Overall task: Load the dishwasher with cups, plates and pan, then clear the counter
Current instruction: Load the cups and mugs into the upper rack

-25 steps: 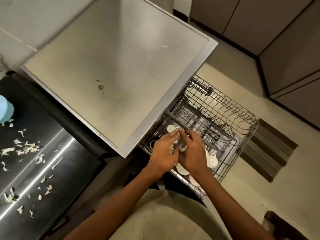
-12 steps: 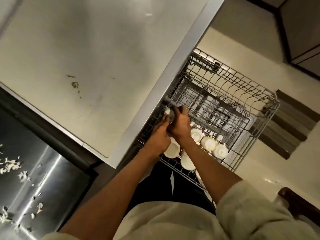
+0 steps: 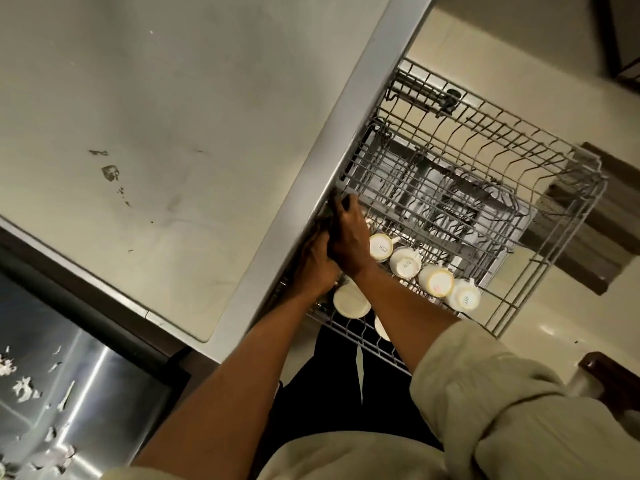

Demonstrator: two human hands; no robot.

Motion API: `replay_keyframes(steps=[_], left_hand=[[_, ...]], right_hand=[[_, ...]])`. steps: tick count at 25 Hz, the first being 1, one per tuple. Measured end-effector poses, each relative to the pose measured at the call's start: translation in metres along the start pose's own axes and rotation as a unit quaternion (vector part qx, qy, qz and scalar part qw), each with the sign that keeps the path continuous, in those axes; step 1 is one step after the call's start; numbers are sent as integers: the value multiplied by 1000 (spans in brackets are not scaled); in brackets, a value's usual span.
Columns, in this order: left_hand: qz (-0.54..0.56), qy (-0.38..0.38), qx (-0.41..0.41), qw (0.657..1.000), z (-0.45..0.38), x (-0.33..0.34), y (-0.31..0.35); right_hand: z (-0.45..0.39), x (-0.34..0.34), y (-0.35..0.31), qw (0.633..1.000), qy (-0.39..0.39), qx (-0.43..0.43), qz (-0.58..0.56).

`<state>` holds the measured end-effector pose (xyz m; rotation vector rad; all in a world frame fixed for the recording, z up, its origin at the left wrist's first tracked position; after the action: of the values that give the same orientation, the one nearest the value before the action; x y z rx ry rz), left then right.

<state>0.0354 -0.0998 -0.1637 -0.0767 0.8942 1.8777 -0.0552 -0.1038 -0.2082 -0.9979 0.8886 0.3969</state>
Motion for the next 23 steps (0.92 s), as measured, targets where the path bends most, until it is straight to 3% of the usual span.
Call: replay_keyframes(steps=[11, 16, 23], left_hand=[[14, 8, 13, 1000, -6, 11, -23], [9, 5, -14, 1000, -17, 13, -25], [-65, 12, 1, 998, -37, 12, -32]], right_hand=[[12, 22, 11, 999, 20, -34, 23], [4, 28, 13, 999, -15, -25, 28], [-6, 39, 18, 999, -27, -21, 20]])
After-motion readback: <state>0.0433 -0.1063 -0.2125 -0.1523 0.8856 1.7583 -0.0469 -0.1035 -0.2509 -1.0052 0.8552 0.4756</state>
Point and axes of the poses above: each hand's wrist, its own z-axis away from the middle knuckle, its own x-axis out of the palm, y = z × x, the point moved 7 cm from there along -z, towards the middle knuckle, and after that the axes turned 9 degrees about z, right-handed, at the moved point
